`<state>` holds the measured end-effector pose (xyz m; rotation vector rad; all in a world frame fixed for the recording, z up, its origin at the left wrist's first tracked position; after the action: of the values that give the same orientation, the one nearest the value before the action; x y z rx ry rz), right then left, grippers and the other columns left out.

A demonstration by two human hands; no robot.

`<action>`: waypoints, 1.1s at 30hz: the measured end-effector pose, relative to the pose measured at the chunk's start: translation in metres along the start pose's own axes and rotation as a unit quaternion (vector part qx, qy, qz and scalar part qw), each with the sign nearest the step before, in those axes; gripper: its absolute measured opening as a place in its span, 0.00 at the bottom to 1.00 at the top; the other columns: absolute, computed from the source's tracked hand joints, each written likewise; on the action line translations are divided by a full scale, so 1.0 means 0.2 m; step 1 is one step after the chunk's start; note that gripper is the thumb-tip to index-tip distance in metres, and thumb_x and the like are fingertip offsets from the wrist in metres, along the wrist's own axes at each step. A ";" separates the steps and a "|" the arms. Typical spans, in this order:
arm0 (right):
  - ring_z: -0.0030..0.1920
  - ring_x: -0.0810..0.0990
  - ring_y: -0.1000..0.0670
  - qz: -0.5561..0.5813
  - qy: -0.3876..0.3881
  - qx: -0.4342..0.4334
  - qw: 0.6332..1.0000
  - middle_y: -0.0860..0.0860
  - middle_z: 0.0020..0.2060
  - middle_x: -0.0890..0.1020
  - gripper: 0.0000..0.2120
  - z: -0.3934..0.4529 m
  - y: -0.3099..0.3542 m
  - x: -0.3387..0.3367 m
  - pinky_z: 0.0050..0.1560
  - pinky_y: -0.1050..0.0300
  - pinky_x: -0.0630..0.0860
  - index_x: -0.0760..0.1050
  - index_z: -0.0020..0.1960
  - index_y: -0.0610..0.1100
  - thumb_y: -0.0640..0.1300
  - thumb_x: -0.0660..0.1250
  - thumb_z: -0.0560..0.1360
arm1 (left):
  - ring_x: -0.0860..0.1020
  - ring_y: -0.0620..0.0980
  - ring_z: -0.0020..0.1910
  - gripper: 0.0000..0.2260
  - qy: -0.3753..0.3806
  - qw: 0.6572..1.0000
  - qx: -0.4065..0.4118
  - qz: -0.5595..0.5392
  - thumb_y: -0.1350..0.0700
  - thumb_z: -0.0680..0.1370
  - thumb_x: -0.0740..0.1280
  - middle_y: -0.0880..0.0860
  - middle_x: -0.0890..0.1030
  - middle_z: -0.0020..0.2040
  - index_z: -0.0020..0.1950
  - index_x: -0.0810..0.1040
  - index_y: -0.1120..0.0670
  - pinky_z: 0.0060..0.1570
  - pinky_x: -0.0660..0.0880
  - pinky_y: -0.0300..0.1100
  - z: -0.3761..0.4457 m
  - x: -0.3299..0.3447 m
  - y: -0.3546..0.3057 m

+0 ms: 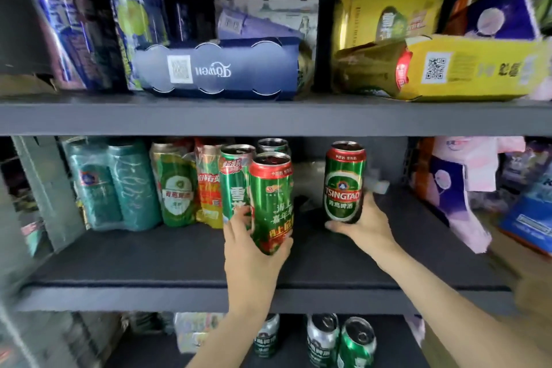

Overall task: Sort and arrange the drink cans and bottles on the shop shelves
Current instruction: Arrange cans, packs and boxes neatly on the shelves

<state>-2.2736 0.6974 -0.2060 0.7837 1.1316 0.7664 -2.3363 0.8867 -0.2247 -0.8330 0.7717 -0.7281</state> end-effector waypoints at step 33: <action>0.56 0.74 0.52 -0.031 0.005 -0.106 0.994 0.50 0.55 0.76 0.20 -0.44 1.15 -0.91 0.55 0.57 0.73 0.72 0.59 0.44 0.43 0.73 0.70 | 0.74 0.53 0.53 0.22 0.169 0.964 0.112 0.170 0.63 0.75 0.65 0.54 0.69 0.61 0.68 0.65 0.59 0.53 0.68 0.40 0.17 -0.82 -1.05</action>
<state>-2.4325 0.6753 0.0549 0.5647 1.0580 0.8244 -2.4464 0.9312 0.0165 -0.3583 1.0837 -0.6393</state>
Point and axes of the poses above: each hand's wrist, its own z-axis towards the middle knuckle, its own x-axis out of the palm, y = z × x, the point moved 1 cm from there along z, towards the middle knuckle
